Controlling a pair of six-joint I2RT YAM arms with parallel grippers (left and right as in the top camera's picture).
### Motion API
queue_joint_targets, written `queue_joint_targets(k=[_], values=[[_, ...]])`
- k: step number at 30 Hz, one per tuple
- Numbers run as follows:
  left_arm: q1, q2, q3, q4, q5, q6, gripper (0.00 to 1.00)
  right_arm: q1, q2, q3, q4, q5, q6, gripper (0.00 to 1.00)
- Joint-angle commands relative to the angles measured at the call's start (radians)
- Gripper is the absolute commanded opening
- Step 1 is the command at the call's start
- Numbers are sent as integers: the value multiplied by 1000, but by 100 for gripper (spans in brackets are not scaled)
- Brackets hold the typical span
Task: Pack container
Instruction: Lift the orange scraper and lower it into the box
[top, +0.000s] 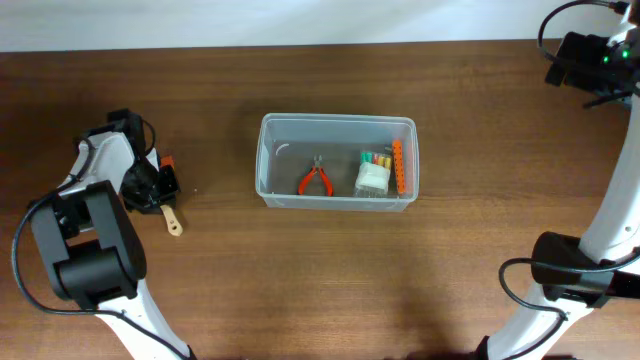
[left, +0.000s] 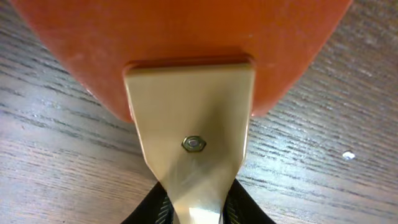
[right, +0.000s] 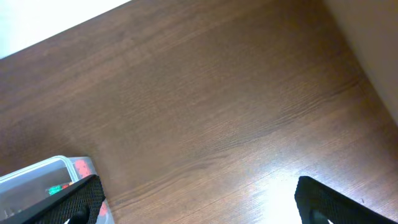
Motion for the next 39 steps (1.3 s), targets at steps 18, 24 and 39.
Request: queue_joint_targets(k=[18, 24, 39], values=[[-185, -434, 198, 11, 21, 66, 2, -3, -5, 1, -6, -1, 1, 99], [-341, -472, 200, 32, 88, 70, 2, -3, -5, 1, -6, -1, 2, 99], [-667, -447, 196, 56, 168, 440, 2, -3, -5, 1, -6, -1, 1, 99]])
